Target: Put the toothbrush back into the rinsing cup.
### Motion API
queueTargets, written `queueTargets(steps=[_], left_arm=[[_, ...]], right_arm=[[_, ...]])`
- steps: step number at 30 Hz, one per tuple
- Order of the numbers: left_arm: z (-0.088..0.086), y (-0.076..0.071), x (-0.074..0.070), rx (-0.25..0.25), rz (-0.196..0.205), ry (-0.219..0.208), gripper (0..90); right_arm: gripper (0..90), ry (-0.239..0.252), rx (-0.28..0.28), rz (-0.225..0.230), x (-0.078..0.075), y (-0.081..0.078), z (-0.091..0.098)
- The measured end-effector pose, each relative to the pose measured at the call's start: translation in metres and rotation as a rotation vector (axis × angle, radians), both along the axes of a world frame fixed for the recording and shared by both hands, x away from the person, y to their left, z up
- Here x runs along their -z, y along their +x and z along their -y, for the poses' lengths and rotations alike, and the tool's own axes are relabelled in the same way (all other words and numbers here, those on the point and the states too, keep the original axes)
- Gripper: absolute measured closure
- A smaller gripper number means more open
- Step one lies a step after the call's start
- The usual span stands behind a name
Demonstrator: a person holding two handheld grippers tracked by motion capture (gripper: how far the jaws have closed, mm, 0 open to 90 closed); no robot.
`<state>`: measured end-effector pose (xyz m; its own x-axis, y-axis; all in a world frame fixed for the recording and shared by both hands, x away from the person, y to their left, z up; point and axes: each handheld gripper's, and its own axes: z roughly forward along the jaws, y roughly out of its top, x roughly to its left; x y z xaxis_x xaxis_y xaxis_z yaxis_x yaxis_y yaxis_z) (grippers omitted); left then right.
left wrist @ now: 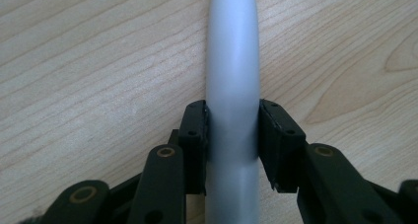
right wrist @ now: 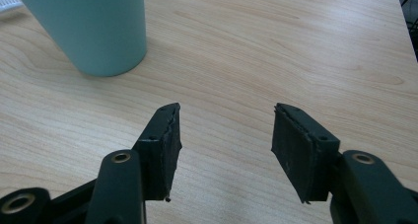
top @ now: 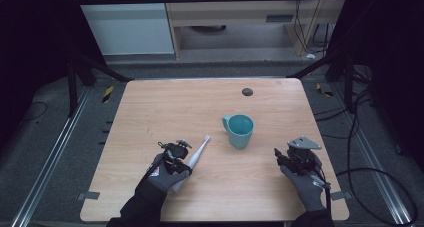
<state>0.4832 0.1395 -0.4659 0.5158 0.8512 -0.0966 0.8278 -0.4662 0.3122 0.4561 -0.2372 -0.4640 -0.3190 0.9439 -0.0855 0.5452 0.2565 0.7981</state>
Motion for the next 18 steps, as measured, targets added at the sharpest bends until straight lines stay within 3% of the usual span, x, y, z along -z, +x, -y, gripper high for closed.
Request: queueTargets(steps=[14, 18], left_arm=[[0.0001, 0.0009, -0.0011, 0.017, -0.005, 0.019, 65.7], [-0.0066, -0.0018, -0.0088, 0.01, 0.024, -0.004, 65.7]], right_arm=[[44.4, 0.001, 0.005, 0.004, -0.0006, -0.0004, 0.0012], [44.4, 0.003, 0.009, 0.005, -0.001, -0.0008, 0.0021]])
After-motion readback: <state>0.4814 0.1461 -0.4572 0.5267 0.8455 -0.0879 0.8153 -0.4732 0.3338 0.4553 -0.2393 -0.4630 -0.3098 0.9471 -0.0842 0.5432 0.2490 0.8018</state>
